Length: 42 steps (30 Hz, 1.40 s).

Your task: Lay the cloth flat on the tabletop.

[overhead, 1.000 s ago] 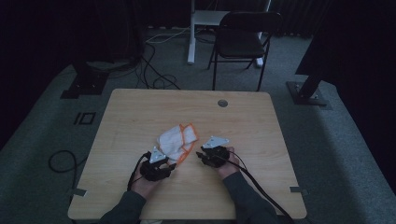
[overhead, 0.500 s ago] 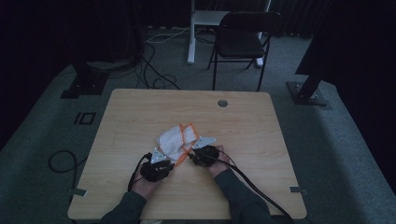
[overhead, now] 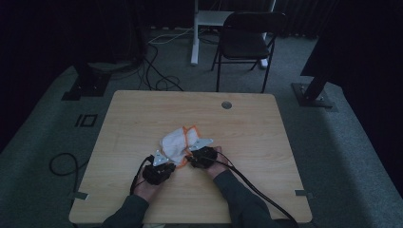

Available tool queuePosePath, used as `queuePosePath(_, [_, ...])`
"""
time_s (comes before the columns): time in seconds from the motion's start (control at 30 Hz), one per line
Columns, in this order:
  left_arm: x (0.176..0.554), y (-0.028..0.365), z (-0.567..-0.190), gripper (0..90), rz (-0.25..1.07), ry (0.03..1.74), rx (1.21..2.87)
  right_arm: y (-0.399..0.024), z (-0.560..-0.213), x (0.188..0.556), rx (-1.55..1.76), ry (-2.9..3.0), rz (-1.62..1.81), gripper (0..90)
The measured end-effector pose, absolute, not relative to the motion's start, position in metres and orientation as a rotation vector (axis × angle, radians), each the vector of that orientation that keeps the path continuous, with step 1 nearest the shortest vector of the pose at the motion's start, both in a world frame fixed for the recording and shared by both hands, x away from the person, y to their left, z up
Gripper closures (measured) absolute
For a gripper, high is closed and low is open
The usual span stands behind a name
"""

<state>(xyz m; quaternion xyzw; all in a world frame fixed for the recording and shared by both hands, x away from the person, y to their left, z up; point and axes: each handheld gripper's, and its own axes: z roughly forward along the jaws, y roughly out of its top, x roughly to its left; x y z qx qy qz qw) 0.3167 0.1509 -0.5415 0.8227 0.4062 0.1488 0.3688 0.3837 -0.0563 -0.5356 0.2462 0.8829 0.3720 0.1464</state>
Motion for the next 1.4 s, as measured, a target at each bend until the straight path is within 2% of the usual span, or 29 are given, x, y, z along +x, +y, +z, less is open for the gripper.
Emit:
queuePosePath(0.13, [0.317,0.151,-0.542,86.4,0.383,1.044,2.112,-0.051,-0.536,0.388,0.703,2.569,1.078,76.1])
queuePosePath(0.17, [0.317,0.151,-0.541,86.4,0.382,1.045,2.113,-0.051,-0.536,0.388,0.703,2.569,1.078,76.1])
queuePosePath(0.27, [0.317,0.151,-0.541,87.2,0.382,1.044,2.114,-0.049,-0.535,0.386,0.67,2.575,1.079,88.2])
queuePosePath(0.67, [0.317,0.156,-0.541,87.7,0.38,1.064,2.107,-0.058,-0.53,0.382,0.657,2.557,1.053,89.0])
queuePosePath(1.4, [0.318,0.173,-0.539,88.0,0.43,1.139,2.097,-0.102,-0.522,0.383,0.762,2.472,1.036,89.2])
